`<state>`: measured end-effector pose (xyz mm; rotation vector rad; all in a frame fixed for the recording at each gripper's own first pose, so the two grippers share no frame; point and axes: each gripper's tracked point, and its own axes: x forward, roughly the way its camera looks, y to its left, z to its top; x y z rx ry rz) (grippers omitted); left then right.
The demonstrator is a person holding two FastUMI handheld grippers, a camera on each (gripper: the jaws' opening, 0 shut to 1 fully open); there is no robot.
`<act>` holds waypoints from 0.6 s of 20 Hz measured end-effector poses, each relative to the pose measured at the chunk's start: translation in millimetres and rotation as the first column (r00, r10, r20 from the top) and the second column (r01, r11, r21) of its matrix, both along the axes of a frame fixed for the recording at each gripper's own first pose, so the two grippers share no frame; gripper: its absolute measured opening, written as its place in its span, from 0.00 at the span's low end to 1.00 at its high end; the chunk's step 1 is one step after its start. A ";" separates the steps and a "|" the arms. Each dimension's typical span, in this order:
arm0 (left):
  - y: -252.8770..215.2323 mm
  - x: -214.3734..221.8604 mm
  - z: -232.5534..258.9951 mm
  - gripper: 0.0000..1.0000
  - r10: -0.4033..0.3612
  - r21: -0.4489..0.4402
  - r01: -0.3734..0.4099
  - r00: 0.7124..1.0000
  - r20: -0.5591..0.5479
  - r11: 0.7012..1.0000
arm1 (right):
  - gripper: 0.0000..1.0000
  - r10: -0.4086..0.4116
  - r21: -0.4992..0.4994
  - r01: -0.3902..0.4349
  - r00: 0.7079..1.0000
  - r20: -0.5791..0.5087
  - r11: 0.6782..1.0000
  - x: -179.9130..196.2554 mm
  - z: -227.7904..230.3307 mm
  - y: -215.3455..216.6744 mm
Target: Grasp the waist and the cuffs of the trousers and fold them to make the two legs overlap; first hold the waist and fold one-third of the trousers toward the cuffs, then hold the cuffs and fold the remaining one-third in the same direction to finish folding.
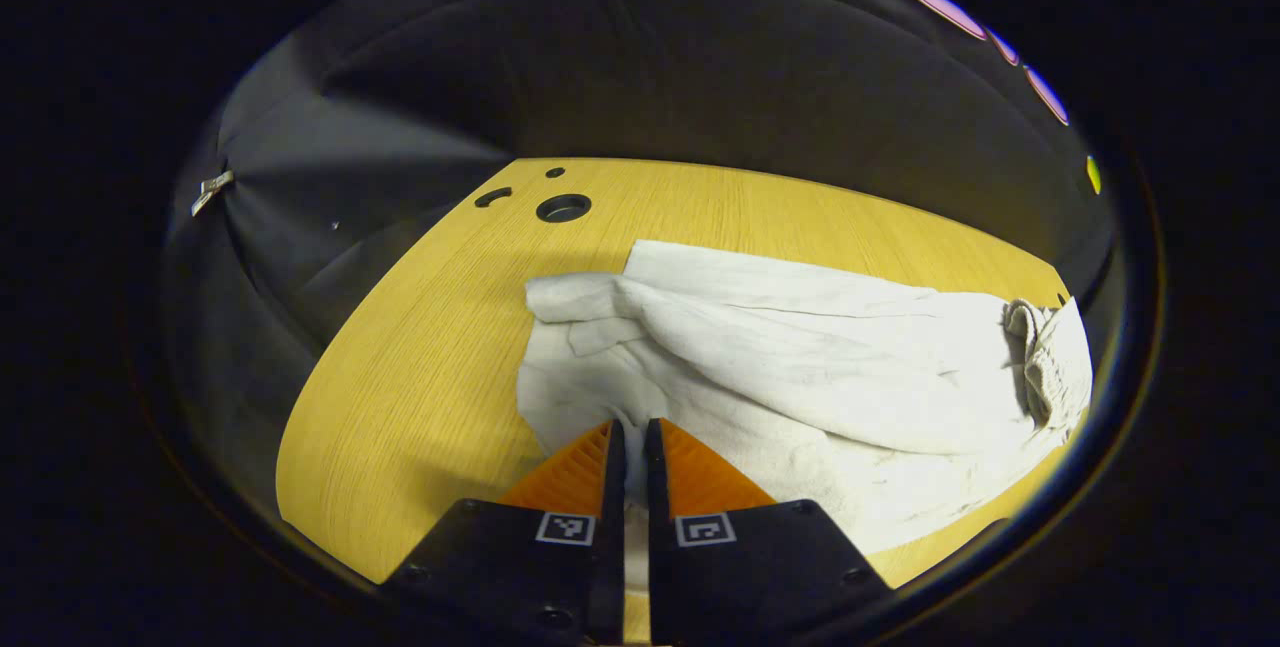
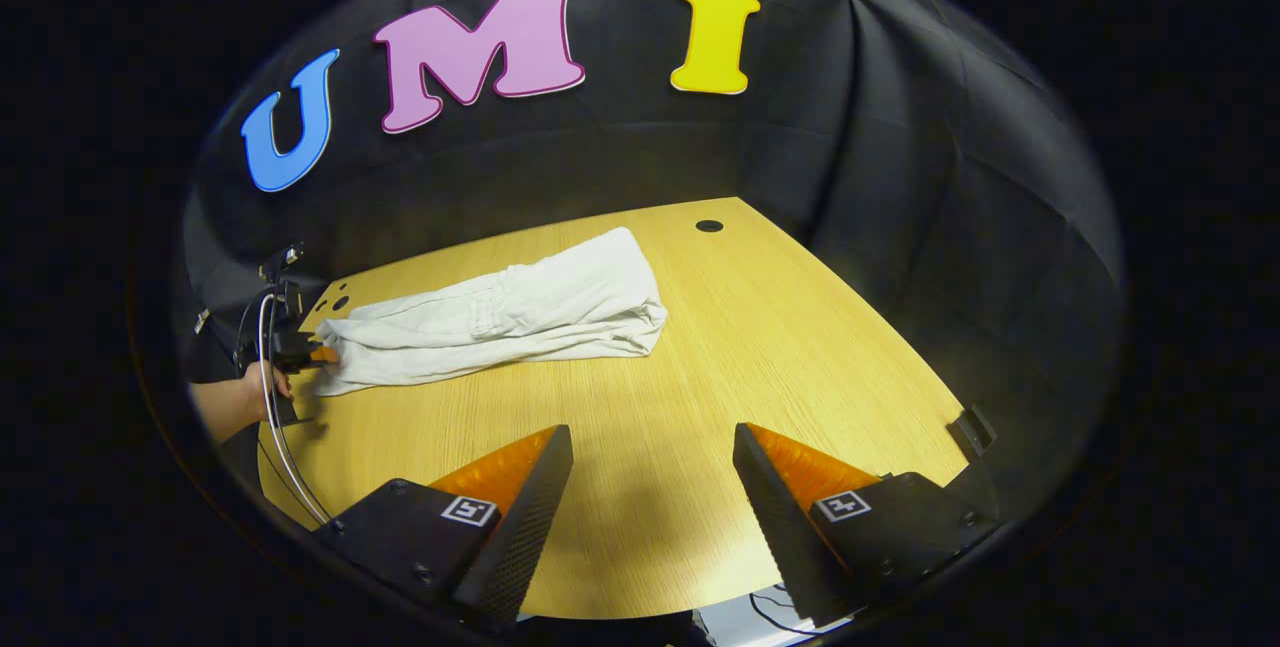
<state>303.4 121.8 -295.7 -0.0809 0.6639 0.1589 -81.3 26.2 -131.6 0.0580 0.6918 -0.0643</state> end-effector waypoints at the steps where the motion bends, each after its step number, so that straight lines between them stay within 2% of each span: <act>1: -1.1 -1.8 1.1 0.13 -0.003 -0.015 0.003 1.000 0.016 1.000 | 0.99 -0.004 -0.008 0.004 1.000 0.004 1.000 0.0 1.1 -2.5; 5: -9.3 -4.6 4.7 0.06 0.019 -0.139 -0.012 0.999 0.048 0.990 | 0.99 -0.028 -0.023 0.028 1.000 0.012 0.999 -8.3 3.8 -14.1; 6: -16.4 -5.9 6.0 0.06 0.016 -0.185 -0.006 0.998 0.053 0.983 | 0.99 -0.036 -0.027 0.036 0.999 0.011 0.999 -11.6 3.3 -16.8; 8: -18.7 -6.6 10.4 0.05 0.062 -0.272 -0.039 0.995 0.076 0.962 | 0.99 -0.047 -0.039 0.047 0.999 0.008 0.998 -17.4 3.5 -20.1; 9: -17.8 -6.3 16.5 0.06 0.095 -0.326 -0.059 0.991 0.098 0.944 | 0.99 -0.047 -0.041 0.047 0.999 0.014 0.998 -18.5 5.5 -19.6; 12: -22.6 -9.2 40.2 0.05 0.174 -0.506 -0.077 0.974 0.147 0.859 | 0.99 -0.051 -0.046 0.053 0.998 0.037 0.998 -22.2 13.6 -21.3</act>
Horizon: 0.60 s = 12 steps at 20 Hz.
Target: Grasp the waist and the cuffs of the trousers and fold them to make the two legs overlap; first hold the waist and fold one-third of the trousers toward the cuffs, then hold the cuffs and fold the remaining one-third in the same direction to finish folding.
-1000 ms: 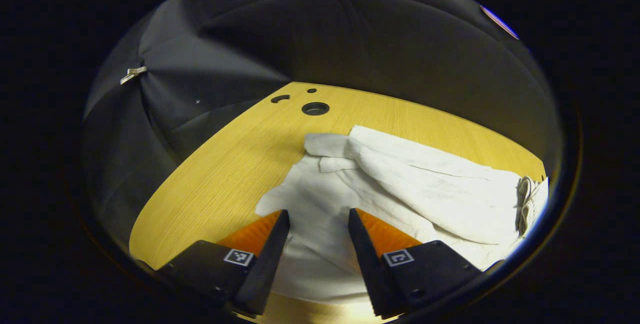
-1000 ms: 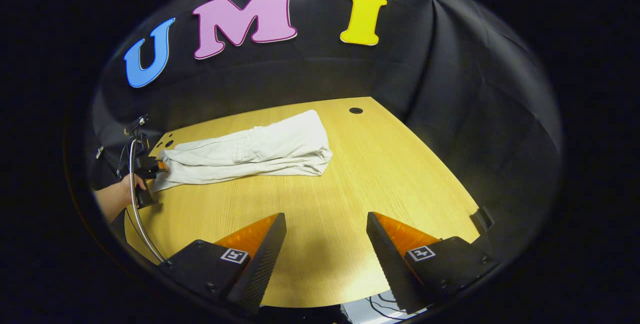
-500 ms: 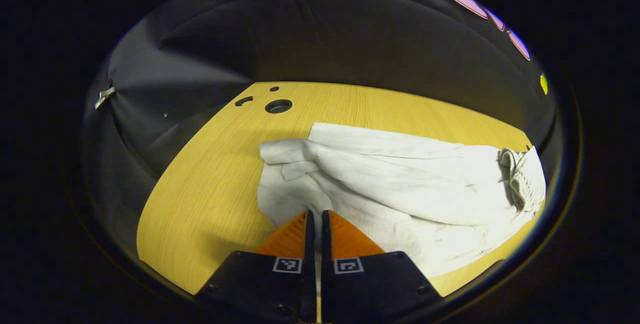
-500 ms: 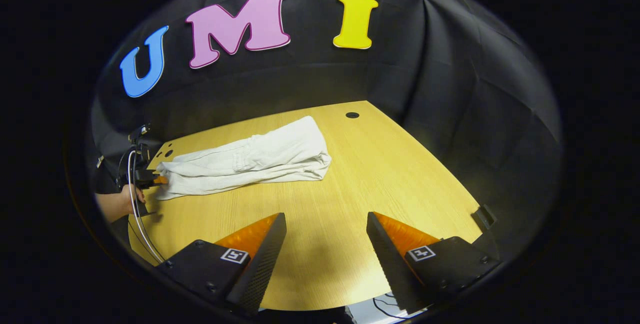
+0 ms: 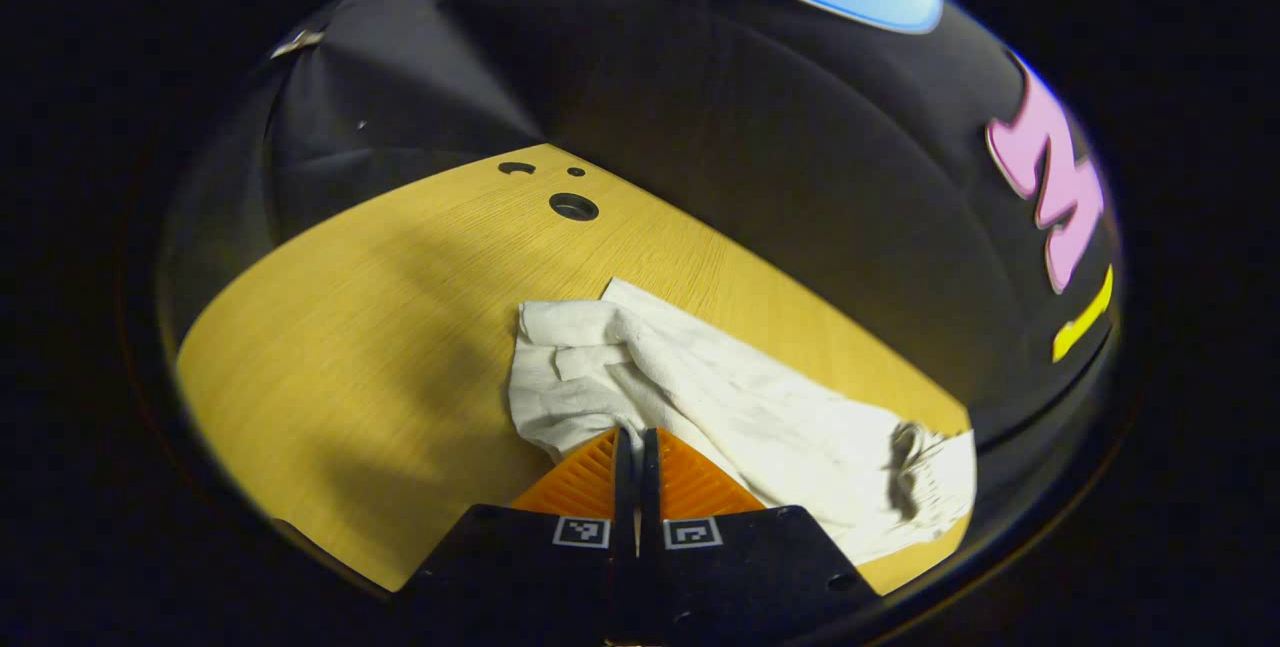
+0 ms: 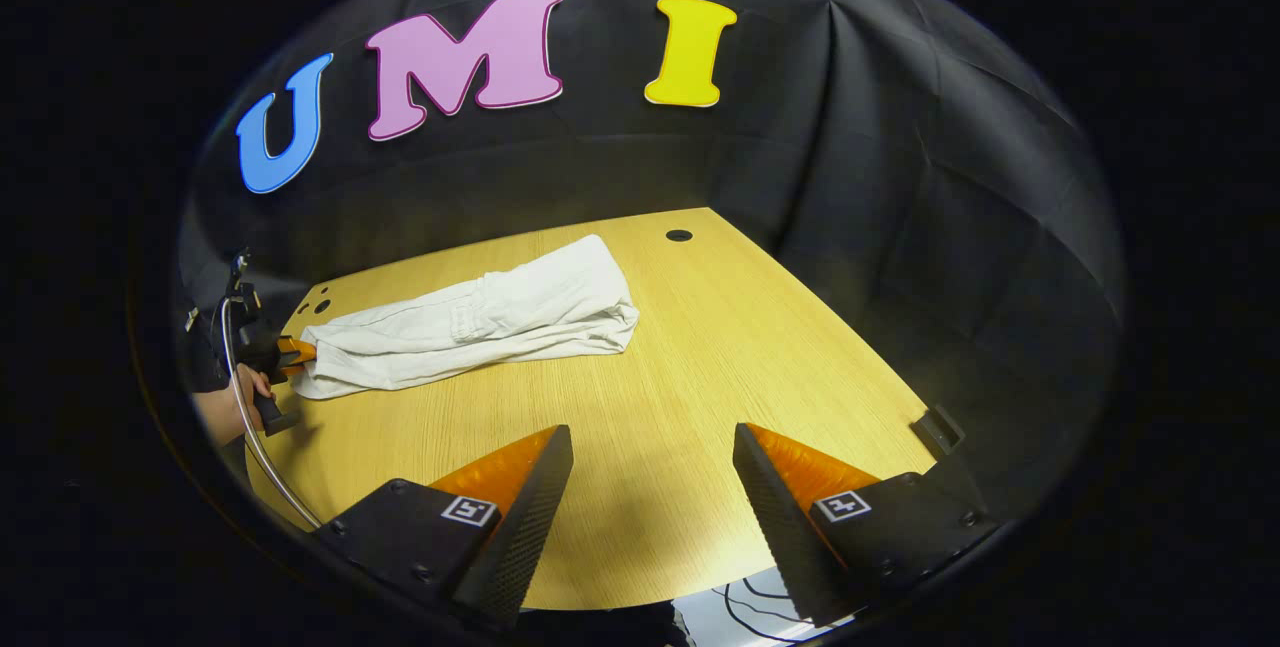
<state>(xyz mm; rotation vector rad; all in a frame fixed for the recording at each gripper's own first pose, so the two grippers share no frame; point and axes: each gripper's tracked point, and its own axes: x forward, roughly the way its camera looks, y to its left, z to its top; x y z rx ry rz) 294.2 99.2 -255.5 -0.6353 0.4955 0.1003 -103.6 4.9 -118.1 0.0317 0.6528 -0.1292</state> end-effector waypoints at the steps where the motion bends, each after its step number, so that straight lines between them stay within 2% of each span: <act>1: 2.7 -1.6 8.3 0.05 0.016 -0.034 -0.015 1.000 0.015 0.999 | 0.99 -0.002 0.000 0.002 1.000 0.010 1.000 -0.3 3.8 0.3; 3: 6.0 -5.0 26.5 0.05 0.017 -0.067 -0.013 0.998 0.058 0.998 | 0.99 -0.002 -0.009 0.002 1.000 0.022 1.000 -2.4 9.3 -0.7; 8: -13.1 -6.4 78.7 0.05 -0.015 -0.068 0.026 0.987 0.160 0.997 | 0.99 0.004 0.010 -0.005 0.998 0.061 1.000 9.6 22.0 -5.4; 12: -35.9 -5.0 114.0 0.05 -0.052 -0.013 0.056 0.974 0.219 0.998 | 0.99 -0.020 0.052 0.015 0.995 0.099 0.999 28.2 29.7 -19.1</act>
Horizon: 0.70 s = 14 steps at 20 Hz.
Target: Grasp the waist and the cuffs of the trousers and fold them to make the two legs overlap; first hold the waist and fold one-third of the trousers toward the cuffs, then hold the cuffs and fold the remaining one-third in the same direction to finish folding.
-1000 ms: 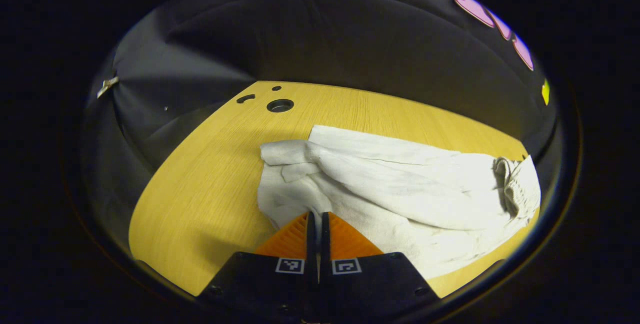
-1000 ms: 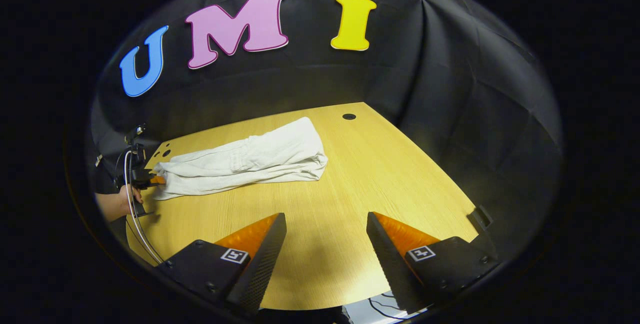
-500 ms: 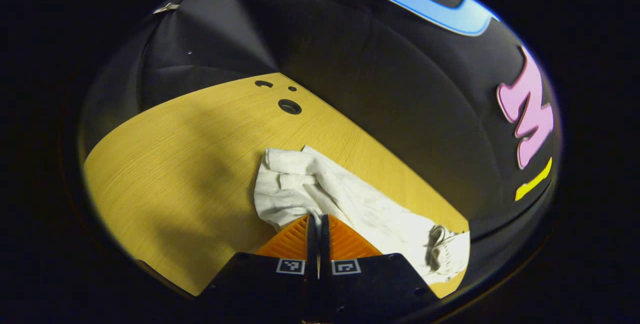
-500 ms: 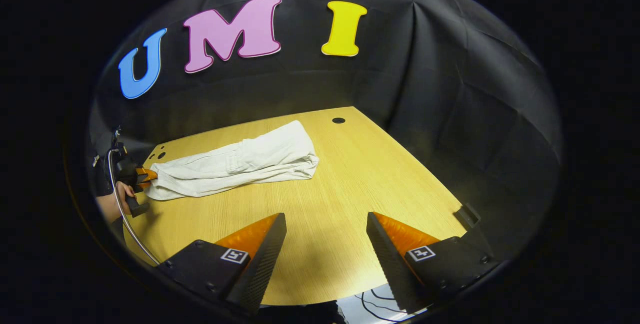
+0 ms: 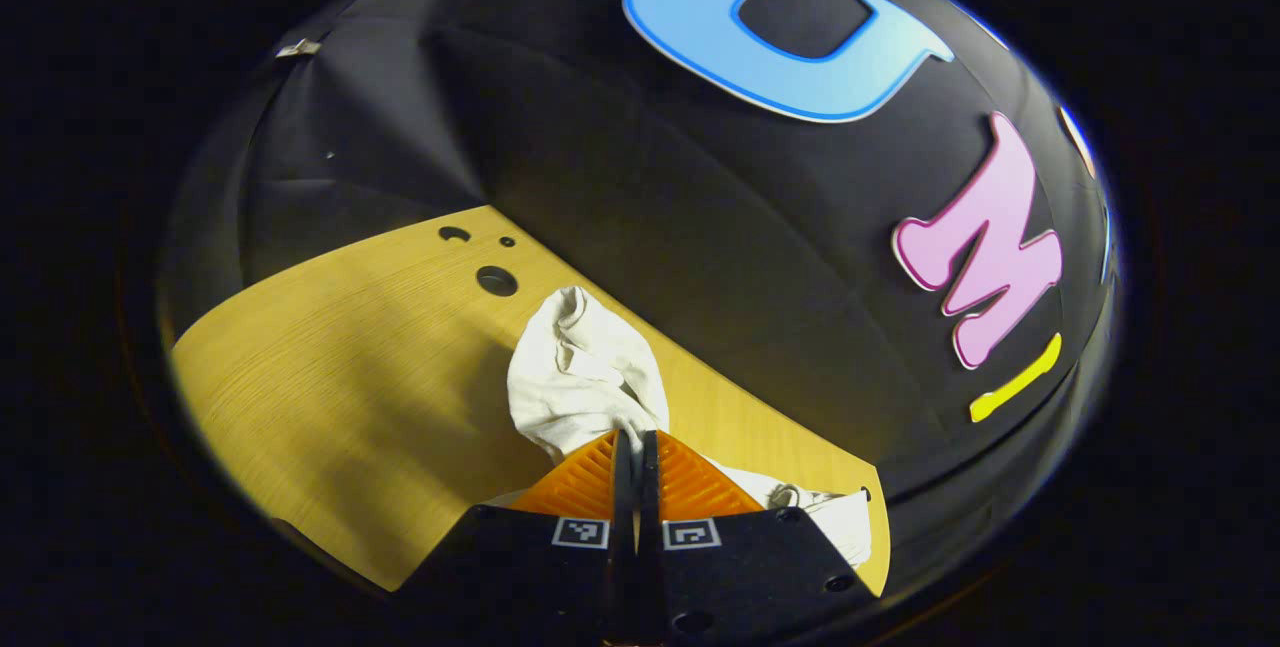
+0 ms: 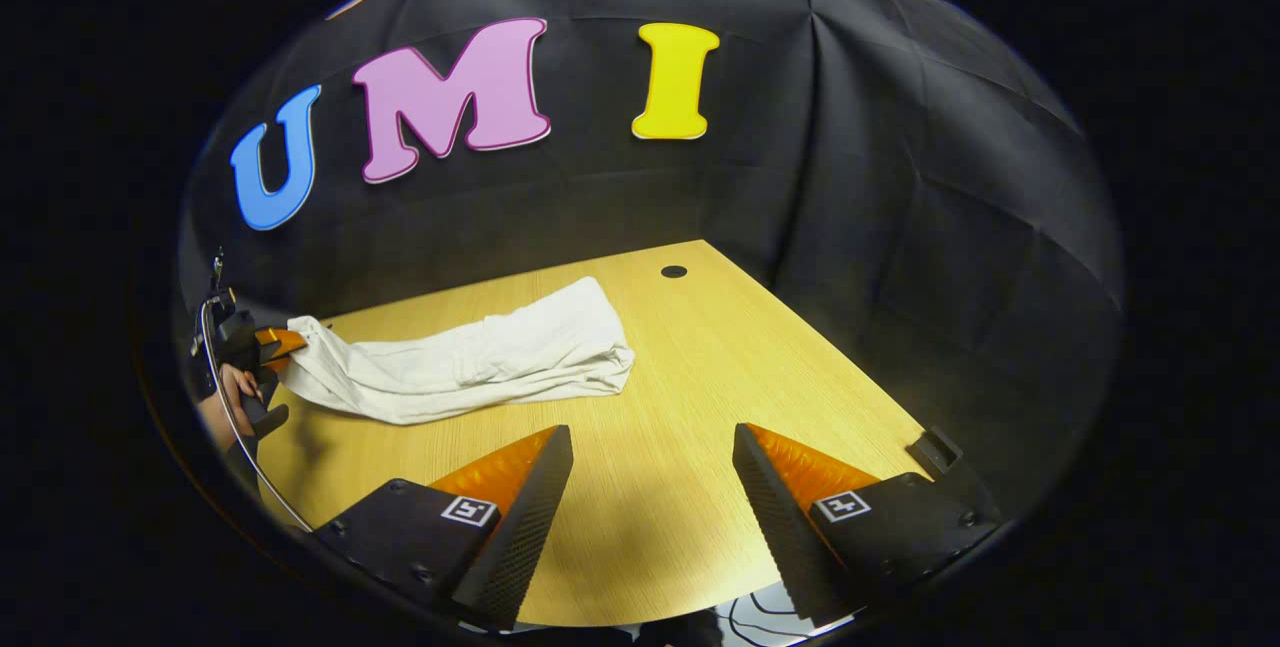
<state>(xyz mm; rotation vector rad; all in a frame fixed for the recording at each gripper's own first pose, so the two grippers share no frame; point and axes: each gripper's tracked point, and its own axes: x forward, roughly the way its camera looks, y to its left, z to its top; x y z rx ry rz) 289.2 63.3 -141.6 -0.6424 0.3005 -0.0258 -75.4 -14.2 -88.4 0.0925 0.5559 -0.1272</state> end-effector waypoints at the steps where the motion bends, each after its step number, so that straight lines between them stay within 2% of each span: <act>1: -7.4 1.8 10.0 0.05 -0.009 0.020 0.009 1.000 0.017 1.000 | 0.99 0.007 0.003 -0.007 1.000 0.005 1.000 5.1 -1.5 -4.3; 5: -56.4 1.5 50.7 0.05 -0.033 0.114 0.024 0.996 0.078 0.993 | 0.99 0.063 0.001 -0.063 0.998 -0.023 0.998 28.8 -17.5 -33.9; 10: -147.0 2.4 102.8 0.05 -0.088 0.141 0.066 0.984 0.156 0.988 | 0.99 0.097 0.023 -0.097 0.995 -0.006 0.995 62.3 -19.2 -76.5; 14: -237.3 5.4 120.5 0.05 -0.145 0.168 0.116 0.974 0.173 0.979 | 0.99 0.132 0.045 -0.132 0.991 -0.007 0.990 73.3 -27.5 -105.3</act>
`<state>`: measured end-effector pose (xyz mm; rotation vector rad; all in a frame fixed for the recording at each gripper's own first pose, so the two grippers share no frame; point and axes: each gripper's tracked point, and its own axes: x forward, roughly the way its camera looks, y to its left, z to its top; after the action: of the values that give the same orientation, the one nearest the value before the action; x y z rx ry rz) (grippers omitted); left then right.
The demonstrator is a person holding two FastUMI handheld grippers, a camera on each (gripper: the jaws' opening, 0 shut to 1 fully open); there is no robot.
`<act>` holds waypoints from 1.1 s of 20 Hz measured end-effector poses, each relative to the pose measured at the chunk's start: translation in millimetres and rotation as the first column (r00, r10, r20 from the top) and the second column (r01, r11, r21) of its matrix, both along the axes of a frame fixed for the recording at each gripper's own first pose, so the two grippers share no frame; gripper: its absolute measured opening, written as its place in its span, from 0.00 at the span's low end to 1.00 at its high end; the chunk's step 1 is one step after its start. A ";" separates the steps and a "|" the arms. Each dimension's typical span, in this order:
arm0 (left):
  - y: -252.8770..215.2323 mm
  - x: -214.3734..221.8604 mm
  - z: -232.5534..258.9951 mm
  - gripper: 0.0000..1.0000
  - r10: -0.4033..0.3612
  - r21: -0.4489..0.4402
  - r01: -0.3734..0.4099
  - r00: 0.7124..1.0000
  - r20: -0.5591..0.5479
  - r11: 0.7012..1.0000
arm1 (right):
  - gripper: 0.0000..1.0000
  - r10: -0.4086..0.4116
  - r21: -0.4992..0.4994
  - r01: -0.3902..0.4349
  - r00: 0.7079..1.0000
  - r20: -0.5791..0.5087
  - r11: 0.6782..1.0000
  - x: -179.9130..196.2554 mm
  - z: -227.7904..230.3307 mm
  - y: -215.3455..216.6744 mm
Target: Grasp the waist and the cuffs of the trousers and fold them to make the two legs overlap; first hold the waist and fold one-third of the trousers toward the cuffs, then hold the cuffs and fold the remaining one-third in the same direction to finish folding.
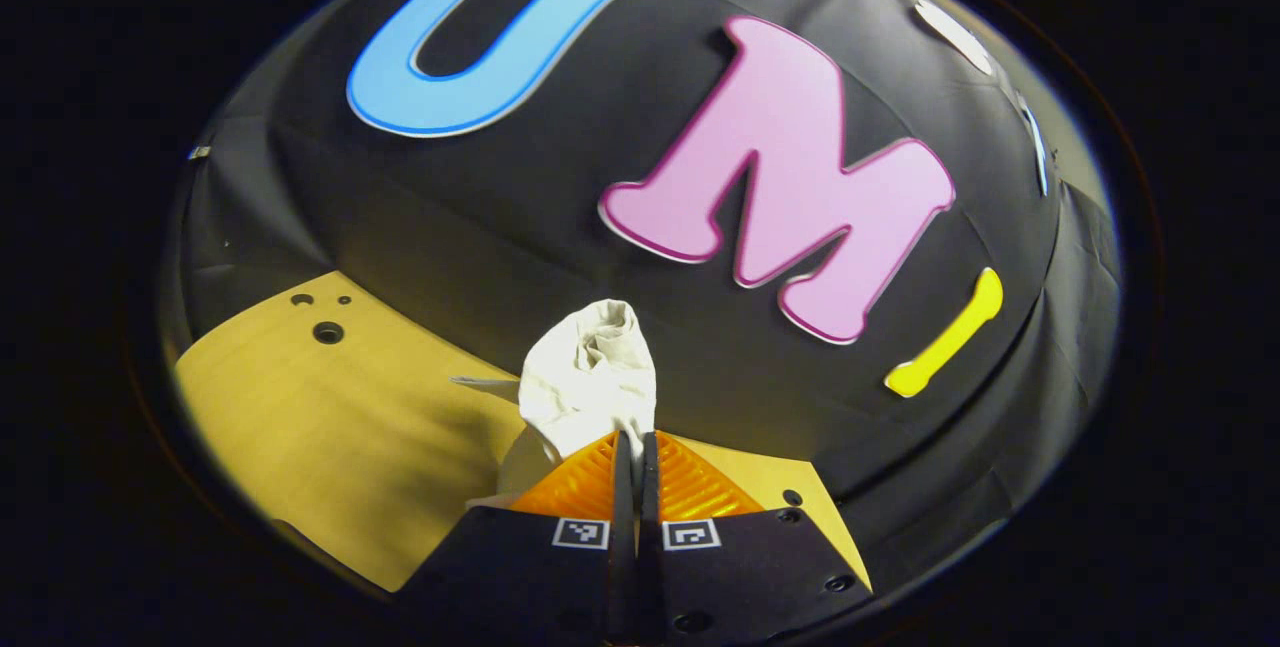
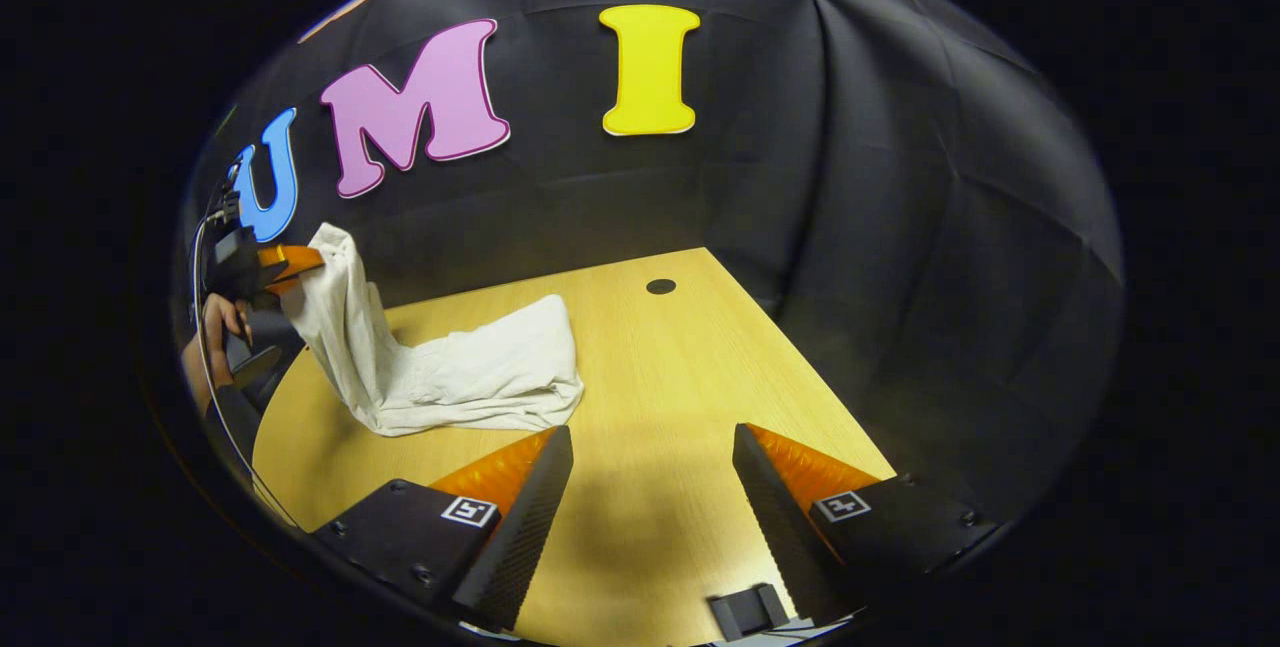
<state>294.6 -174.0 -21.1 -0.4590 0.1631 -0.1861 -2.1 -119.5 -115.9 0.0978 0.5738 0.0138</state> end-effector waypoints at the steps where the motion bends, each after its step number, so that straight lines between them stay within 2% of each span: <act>1: -21.3 -2.3 2.2 0.05 -0.011 0.007 0.011 1.000 0.004 1.000 | 0.99 0.012 0.006 -0.012 1.000 -0.004 1.000 1.7 -3.2 -5.7; 6: -126.7 -7.2 -4.9 0.05 -0.082 0.015 0.082 0.997 -0.007 0.997 | 0.99 0.057 0.061 -0.053 0.996 -0.071 0.997 1.6 -30.9 -31.7; 11: -213.5 -8.4 -41.8 0.05 -0.191 0.073 0.196 0.978 -0.079 0.978 | 0.99 0.054 0.093 -0.048 0.997 -0.063 0.995 -2.3 -33.2 -51.3; 12: -227.7 -13.2 -56.2 0.05 -0.219 0.090 0.230 0.968 -0.122 0.969 | 0.99 0.056 0.092 -0.050 0.996 -0.063 0.994 -4.8 -34.3 -53.4; 15: -243.1 -10.8 -92.4 0.07 -0.197 0.184 0.230 0.964 -0.181 0.956 | 0.99 0.094 0.075 -0.089 0.993 -0.070 0.993 -7.7 -35.0 -50.8; 17: -255.5 -11.8 -104.6 0.10 -0.220 0.184 0.254 0.957 -0.188 0.949 | 0.99 0.109 0.065 -0.105 0.992 -0.066 0.992 -13.5 -31.3 -52.3; 19: -259.2 -17.7 -104.8 0.16 -0.235 0.189 0.269 0.954 -0.183 0.944 | 0.99 0.110 0.060 -0.107 0.992 -0.062 0.992 -16.7 -27.7 -54.0; 20: -262.9 -22.2 -102.8 0.27 -0.249 0.188 0.280 0.953 -0.171 0.942 | 0.99 0.108 0.060 -0.104 0.992 -0.059 0.993 -17.5 -26.4 -54.2; 21: -261.3 -27.5 -99.4 0.26 -0.258 0.186 0.285 0.954 -0.155 0.940 | 0.99 0.105 0.059 -0.101 0.993 -0.055 0.993 -17.5 -24.7 -54.3; 22: -255.4 -33.0 -95.2 0.45 -0.261 0.185 0.284 0.955 -0.139 0.941 | 0.99 0.100 0.056 -0.098 0.994 -0.048 0.994 -17.4 -22.8 -53.7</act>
<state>261.6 -429.4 -116.4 -0.2406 0.3544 -0.4125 -19.5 -173.2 -138.7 0.1225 0.6292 0.1236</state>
